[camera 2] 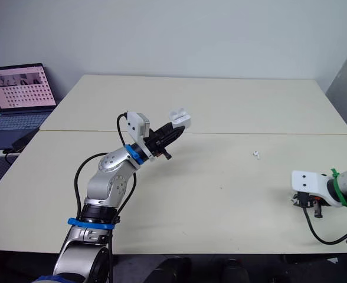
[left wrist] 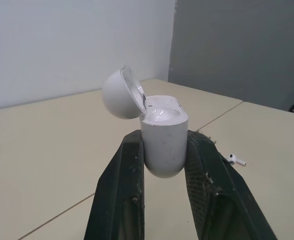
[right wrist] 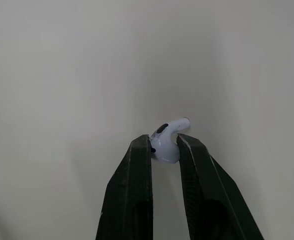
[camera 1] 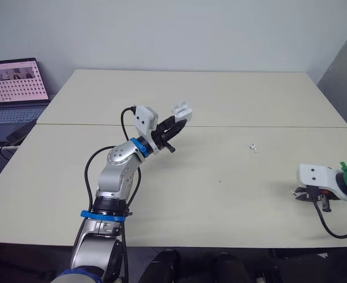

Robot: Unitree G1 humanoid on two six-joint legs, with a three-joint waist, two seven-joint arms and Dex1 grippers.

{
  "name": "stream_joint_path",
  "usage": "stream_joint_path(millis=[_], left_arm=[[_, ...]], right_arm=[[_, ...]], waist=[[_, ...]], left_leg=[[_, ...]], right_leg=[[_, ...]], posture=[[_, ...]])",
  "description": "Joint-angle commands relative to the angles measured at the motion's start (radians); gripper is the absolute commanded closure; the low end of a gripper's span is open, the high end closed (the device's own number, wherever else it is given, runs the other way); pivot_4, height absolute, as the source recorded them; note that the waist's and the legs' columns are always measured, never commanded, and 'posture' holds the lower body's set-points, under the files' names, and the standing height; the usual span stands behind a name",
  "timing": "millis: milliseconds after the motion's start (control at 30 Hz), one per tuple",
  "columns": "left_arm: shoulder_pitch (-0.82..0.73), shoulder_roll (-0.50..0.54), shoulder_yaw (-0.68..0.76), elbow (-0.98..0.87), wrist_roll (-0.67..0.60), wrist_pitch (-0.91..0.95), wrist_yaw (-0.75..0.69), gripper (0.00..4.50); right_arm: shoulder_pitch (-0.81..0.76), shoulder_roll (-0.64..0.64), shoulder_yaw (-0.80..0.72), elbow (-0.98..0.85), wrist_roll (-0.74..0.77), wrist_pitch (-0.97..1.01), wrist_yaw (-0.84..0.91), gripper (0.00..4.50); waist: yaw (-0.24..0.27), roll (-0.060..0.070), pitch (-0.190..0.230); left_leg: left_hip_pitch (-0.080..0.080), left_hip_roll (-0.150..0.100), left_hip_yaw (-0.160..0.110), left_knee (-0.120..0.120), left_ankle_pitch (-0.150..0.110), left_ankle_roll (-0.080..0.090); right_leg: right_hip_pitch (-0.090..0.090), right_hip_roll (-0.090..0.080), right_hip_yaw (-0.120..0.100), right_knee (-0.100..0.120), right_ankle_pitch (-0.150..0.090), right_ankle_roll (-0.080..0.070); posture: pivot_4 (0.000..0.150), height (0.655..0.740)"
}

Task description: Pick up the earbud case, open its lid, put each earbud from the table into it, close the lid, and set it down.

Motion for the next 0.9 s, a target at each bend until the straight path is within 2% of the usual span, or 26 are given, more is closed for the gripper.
stream_joint_path(millis=[33, 267, 400, 500, 633, 800, 900], left_arm=[[-0.014, 0.006, 0.002, -0.048, -0.004, -0.004, 0.004, 3.77], [-0.013, 0.007, -0.001, -0.059, -0.004, 0.006, 0.005, 3.77], [-0.009, 0.01, 0.0, -0.065, -0.004, 0.011, 0.007, 3.77], [0.0, 0.014, 0.005, -0.075, -0.006, 0.016, 0.011, 3.77], [0.009, 0.014, 0.003, -0.086, -0.008, 0.021, 0.017, 3.77], [0.0, 0.01, -0.004, -0.08, -0.01, 0.023, 0.013, 3.77], [-0.01, 0.011, -0.002, -0.071, -0.01, 0.022, 0.01, 3.77]], right_arm=[[-0.025, 0.027, -0.057, -0.003, 0.011, -0.029, -0.024, 4.1], [0.037, 0.056, -0.118, -0.01, 0.006, 0.118, -0.12, 4.1], [0.1, 0.115, -0.219, -0.062, 0.05, 0.292, -0.232, 4.1], [0.162, 0.238, -0.372, -0.158, 0.072, 0.479, -0.4, 4.1], [0.221, 0.414, -0.499, -0.328, 0.094, 0.689, -0.564, 4.1], [0.21, 0.647, -0.56, -0.503, 0.098, 0.862, -0.76, 4.1], [0.2, 0.732, -0.571, -0.581, 0.093, 0.943, -0.84, 4.1]], waist=[[0.0, 0.0, 0.0], [0.003, 0.0, 0.0], [0.002, 0.0, 0.0], [0.004, 0.0, 0.0], [0.01, 0.001, -0.001], [0.009, 0.001, -0.001], [0.01, 0.002, -0.001]], left_leg=[[0.0, 0.0, 0.0, 0.0, 0.0, 0.0], [0.0, 0.0, -0.001, 0.001, 0.0, 0.0], [0.0, 0.0, -0.001, 0.0, 0.0, 0.0], [0.0, 0.0, -0.002, 0.0, 0.0, 0.0], [0.0, -0.001, -0.002, 0.001, 0.0, 0.0], [0.0, -0.001, -0.003, 0.001, 0.0, 0.001], [0.0, -0.001, -0.003, 0.0, 0.0, 0.001]], right_leg=[[0.0, 0.0, 0.0, 0.0, 0.0, 0.0], [0.0, 0.0, 0.0, 0.001, 0.0, 0.0], [0.0, 0.0, 0.0, 0.001, 0.0, 0.0], [0.0, 0.0, 0.0, 0.001, 0.0, 0.0], [0.0, 0.0, 0.001, 0.002, 0.0, 0.0], [0.0, 0.001, 0.001, 0.002, 0.0, 0.0], [-0.001, 0.001, 0.001, 0.002, 0.0, 0.0]], posture=[[0.15, 0.74], [0.15, 0.74], [0.15, 0.74], [0.15, 0.74], [0.15, 0.74], [0.15, 0.74], [0.15, 0.74]])
